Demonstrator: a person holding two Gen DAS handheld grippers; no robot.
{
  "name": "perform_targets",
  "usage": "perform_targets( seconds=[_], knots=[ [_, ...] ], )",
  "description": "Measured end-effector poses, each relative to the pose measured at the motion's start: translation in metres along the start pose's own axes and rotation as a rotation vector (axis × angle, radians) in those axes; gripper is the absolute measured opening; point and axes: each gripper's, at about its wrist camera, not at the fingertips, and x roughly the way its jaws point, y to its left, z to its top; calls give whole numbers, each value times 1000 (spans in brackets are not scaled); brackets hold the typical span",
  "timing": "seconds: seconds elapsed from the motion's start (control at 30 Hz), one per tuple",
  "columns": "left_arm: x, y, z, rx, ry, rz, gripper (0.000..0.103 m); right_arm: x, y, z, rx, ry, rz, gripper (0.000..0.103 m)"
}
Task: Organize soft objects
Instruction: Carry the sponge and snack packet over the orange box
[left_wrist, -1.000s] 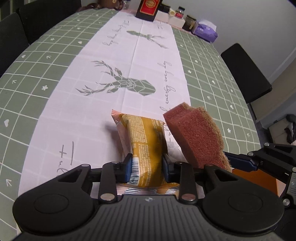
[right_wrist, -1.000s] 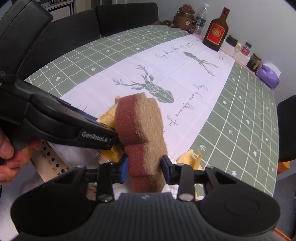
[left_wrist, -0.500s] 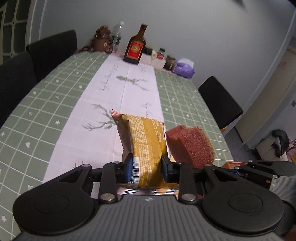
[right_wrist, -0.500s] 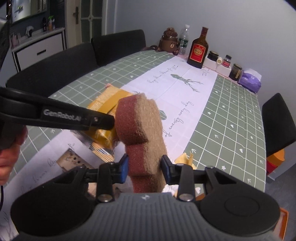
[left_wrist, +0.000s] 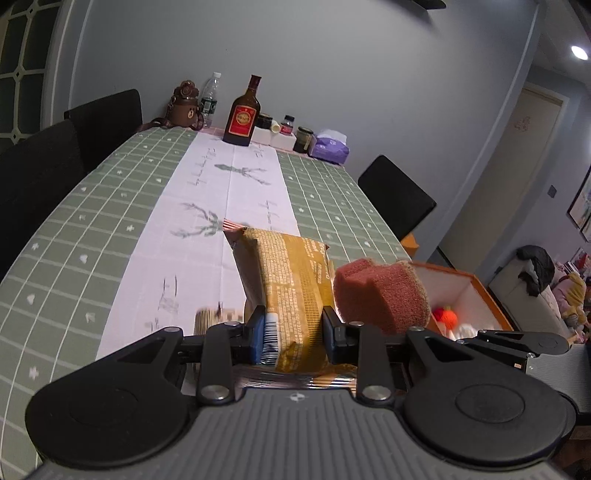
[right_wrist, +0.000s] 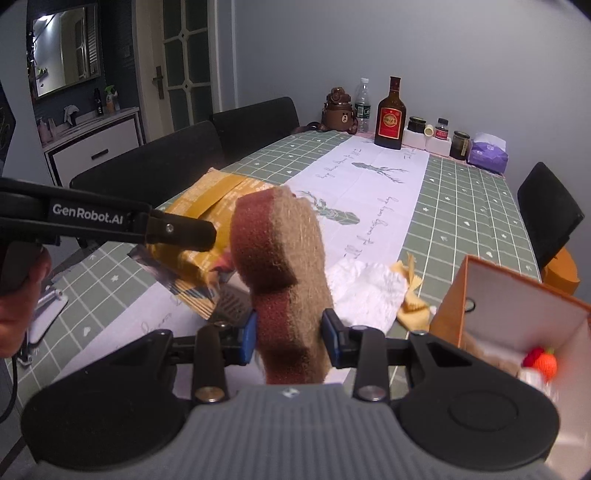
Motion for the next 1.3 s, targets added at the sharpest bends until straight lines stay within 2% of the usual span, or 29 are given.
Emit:
perform_targets(
  seconds=[0.13, 0.33, 0.57, 0.73, 0.9, 1.07, 1.3],
  knots=[
    [-10, 2, -29, 12, 40, -4, 35, -9, 6, -30, 56, 23, 30, 36],
    [-24, 2, -70, 34, 94, -17, 35, -30, 19, -65, 69, 30, 19, 36],
    [-42, -8, -94, 42, 99, -53, 35, -60, 18, -86, 65, 10, 10, 36],
    [-55, -32, -86, 76, 53, -104, 35, -95, 5, -81, 62, -19, 3, 36],
    [-56, -57, -61, 86, 24, -194, 35, -132, -22, -57, 66, -18, -14, 36],
    [-42, -87, -31, 108, 8, -268, 35, -155, -55, -32, 71, -15, -110, 36],
    [-2, -142, -16, 156, 61, -343, 35, -164, -109, -24, 126, 51, -251, 37]
  ],
)
